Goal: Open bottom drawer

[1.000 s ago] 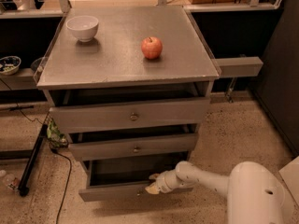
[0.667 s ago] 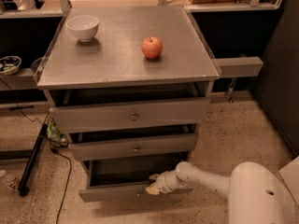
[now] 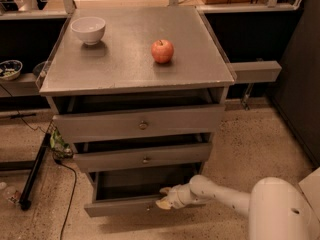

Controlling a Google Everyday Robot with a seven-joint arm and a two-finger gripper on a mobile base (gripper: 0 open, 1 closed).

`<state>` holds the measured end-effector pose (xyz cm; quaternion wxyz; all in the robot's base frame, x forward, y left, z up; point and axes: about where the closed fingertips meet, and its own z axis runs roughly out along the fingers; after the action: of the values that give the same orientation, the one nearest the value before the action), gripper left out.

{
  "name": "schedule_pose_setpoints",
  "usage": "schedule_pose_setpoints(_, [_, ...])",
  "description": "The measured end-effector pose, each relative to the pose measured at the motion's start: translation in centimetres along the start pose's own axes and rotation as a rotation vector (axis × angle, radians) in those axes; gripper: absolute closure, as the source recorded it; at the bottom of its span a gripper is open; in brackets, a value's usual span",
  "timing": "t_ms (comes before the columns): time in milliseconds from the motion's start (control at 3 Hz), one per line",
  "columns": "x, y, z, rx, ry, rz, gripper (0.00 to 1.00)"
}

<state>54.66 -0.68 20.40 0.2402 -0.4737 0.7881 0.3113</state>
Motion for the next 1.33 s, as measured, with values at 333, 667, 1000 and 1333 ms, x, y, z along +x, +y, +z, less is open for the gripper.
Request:
schedule_pose_setpoints(333, [-0.13,-0.21,-0.18,-0.001,0.000,0.000,1.00])
schedule_pose_setpoints(667, [-0.01,0.22,-0.10,-0.018,-0.010,0.009,1.00])
schedule_pose_setpoints(1000, [-0.05,-0.06,-0.24,-0.018,-0.010,0.009,1.00])
schedule_pose_setpoints(1333, [0.07,0.04,-0.40,-0.024,-0.020,0.016,1.00])
